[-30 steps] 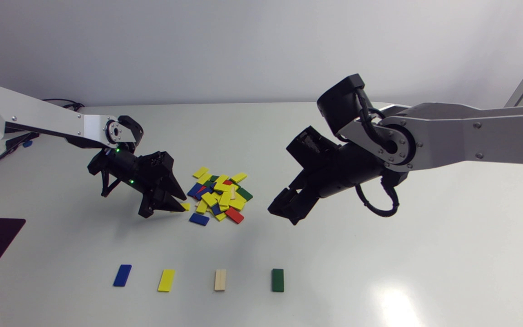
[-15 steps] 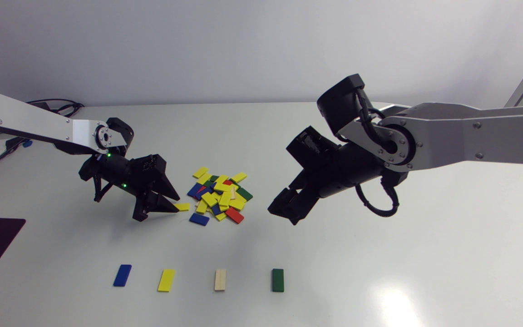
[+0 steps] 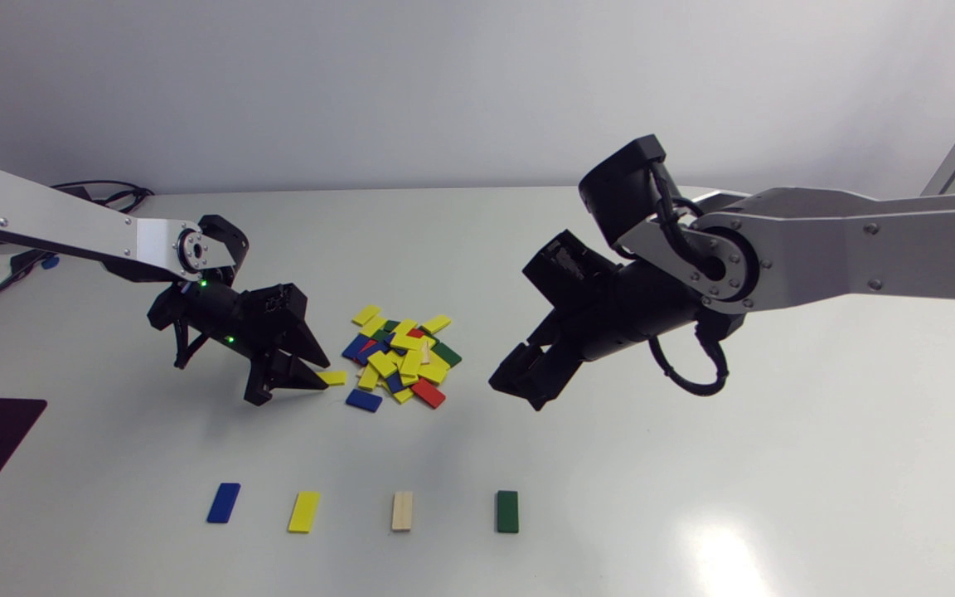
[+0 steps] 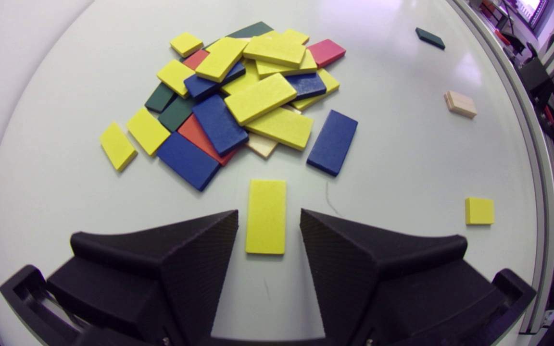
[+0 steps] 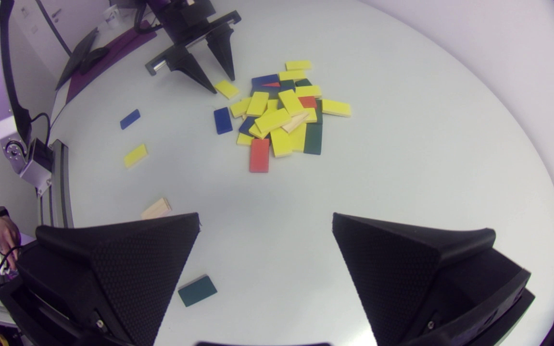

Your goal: Take domino bricks one by one from the mixed stack on the table and place each onto the existing stack of the same color.

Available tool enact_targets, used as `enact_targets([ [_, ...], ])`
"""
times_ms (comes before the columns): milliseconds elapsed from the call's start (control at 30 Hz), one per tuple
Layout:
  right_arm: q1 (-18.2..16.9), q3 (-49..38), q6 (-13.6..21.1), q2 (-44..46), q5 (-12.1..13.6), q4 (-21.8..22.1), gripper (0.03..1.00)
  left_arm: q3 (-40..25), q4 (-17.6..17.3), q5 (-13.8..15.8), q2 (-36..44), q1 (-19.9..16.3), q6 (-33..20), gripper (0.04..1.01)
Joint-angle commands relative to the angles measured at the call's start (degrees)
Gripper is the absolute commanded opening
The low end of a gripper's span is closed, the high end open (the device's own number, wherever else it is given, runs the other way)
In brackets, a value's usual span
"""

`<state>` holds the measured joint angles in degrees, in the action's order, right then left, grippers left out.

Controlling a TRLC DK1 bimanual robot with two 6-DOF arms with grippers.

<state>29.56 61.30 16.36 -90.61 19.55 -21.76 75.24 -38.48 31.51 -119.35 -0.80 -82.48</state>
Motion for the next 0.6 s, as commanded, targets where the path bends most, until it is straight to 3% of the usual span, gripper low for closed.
enact_targets([
  [0, -0.3, -0.5, 0.8, -0.6, 0.3, 0.7, 0.97, -1.2, 0.7, -0.1, -1.9, 0.7, -0.2, 0.484],
  [367, -0.5, -0.3, 1.0, -0.7, 0.3, 0.7, 0.97, -1.9, 2.4, -1.3, -3.1, 1.4, 0.0, 0.477],
  [567, -0.6, -0.2, 1.0, -0.7, 0.4, 0.7, 0.97, -2.2, 2.7, -1.6, -3.2, 1.2, -0.1, 0.351],
])
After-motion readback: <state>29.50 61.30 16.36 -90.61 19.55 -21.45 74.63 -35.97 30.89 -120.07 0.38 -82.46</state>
